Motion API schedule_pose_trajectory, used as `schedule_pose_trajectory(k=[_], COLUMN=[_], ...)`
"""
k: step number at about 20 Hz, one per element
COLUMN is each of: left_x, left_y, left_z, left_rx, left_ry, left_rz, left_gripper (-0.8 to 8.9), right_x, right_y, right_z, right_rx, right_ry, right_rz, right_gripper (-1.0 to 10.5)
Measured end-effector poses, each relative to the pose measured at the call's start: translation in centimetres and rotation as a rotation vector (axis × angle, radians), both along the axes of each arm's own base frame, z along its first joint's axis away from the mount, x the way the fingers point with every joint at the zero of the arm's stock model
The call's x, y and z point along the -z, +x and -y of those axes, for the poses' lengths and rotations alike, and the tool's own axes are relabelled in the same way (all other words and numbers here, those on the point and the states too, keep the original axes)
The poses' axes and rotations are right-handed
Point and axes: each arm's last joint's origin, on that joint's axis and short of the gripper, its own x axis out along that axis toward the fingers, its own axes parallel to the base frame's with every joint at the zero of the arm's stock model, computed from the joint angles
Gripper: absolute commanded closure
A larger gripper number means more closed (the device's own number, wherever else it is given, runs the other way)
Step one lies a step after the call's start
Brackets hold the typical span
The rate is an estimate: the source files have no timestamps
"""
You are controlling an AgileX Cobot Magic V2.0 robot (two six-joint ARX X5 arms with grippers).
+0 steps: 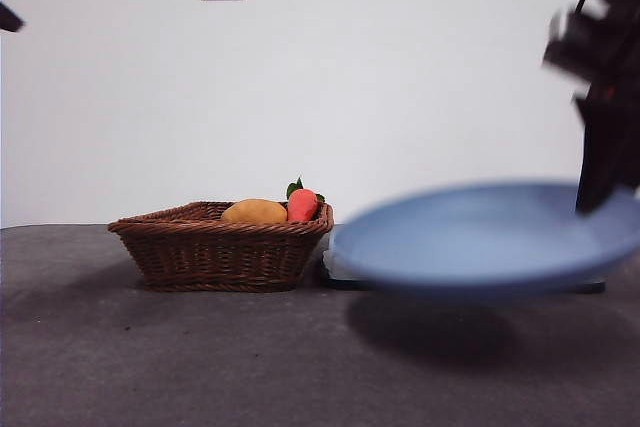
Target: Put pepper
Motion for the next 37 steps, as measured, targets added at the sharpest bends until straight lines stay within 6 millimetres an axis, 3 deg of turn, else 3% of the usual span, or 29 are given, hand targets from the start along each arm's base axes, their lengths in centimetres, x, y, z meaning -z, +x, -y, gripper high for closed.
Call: schedule_pose_trajectory(k=[3, 8, 12, 16, 21, 27, 33, 37], left_x=[-0.2, 0.6, 3.6, 7.3, 10.9, 12.9, 12.9, 13.0], left_y=[3.7, 10.8, 16.1, 19.4, 20.9, 21.5, 21.5, 21.3], left_z=[2.4, 7.6, 11.5, 13.6, 14.2, 14.5, 14.5, 14.5], left_rx=[-0.027, -0.059, -0.077, -0.103, -0.133, -0.150, -0.168, -0.161], left_ry=[0.083, 0.216, 0.331, 0.426, 0.470, 0.477, 0.470, 0.475], left_rz=[-0.043, -0.126, -0.184, -0.251, -0.325, -0.367, -0.372, -0.385], left_gripper=[4.09, 4.11, 4.11, 4.11, 4.11, 4.20, 6.48, 6.90], right_x=[-3.3, -6.2, -7.4, -7.9, -7.9, -8.0, -8.0, -8.0], right_y=[-2.3, -5.4, -7.0, -7.7, -7.7, -7.7, -7.7, -7.7], right_z=[1.2, 2.6, 3.1, 3.3, 3.3, 3.3, 3.3, 3.3], right_rx=[0.054, 0.117, 0.140, 0.148, 0.150, 0.151, 0.149, 0.149], right_ry=[0.022, 0.032, 0.035, 0.037, 0.037, 0.037, 0.039, 0.040], right_rz=[0.113, 0.223, 0.281, 0.315, 0.317, 0.321, 0.322, 0.323], right_gripper=[9.4, 9.4, 9.4, 9.4, 9.4, 9.4, 9.4, 9.4])
